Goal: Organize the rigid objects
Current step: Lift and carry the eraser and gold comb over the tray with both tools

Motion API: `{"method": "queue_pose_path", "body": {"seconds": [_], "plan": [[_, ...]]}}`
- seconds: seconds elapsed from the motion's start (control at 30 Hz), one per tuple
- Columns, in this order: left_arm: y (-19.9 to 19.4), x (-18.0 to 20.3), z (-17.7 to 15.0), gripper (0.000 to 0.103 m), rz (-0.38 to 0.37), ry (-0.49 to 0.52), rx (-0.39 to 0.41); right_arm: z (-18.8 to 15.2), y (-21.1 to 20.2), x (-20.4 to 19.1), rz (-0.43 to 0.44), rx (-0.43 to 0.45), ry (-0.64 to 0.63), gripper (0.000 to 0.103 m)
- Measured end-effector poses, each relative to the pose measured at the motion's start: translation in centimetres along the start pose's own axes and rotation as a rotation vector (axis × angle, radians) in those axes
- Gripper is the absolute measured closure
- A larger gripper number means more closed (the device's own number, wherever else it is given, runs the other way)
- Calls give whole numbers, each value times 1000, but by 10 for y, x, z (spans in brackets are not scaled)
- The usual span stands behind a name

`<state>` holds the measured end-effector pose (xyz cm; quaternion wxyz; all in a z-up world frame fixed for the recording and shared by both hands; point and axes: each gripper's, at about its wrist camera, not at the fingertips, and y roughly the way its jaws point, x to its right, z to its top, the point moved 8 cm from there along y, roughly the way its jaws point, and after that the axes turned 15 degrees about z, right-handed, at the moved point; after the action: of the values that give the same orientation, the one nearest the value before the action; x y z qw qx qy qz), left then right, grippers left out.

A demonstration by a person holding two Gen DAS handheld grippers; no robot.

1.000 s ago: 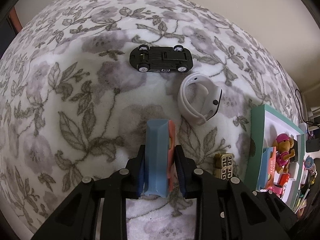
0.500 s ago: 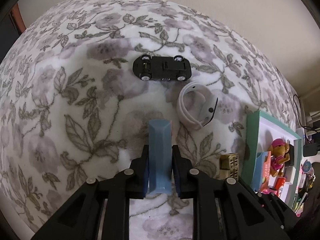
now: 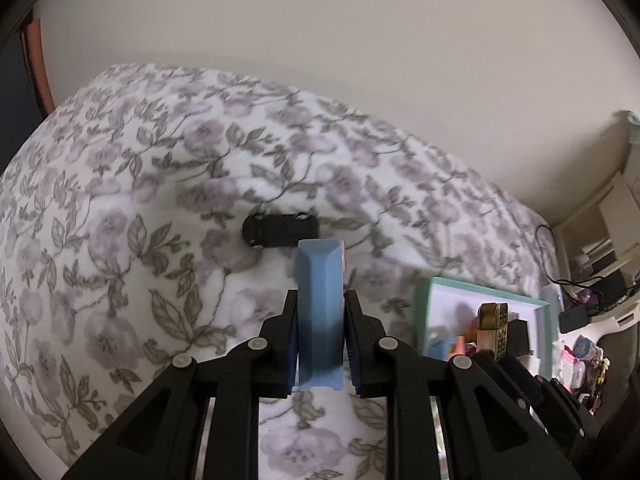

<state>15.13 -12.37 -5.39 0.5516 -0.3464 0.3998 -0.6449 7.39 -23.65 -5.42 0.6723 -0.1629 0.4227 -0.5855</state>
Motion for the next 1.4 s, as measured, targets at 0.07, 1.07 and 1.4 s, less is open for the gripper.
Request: {"method": "queue_pose_path", "body": {"seconds": [0.07,1.07,1.4], "plan": [[-4,8,-1,82,-19,6,6,1,-8,8,-26,5,12,81],[-23,181,-89,82,-248,345,-67,-26,-84,161,-228,36,375,81],[-9,194,-105,82,-239,380,-112,-32,-79,165,-224,9,388,81]]}}
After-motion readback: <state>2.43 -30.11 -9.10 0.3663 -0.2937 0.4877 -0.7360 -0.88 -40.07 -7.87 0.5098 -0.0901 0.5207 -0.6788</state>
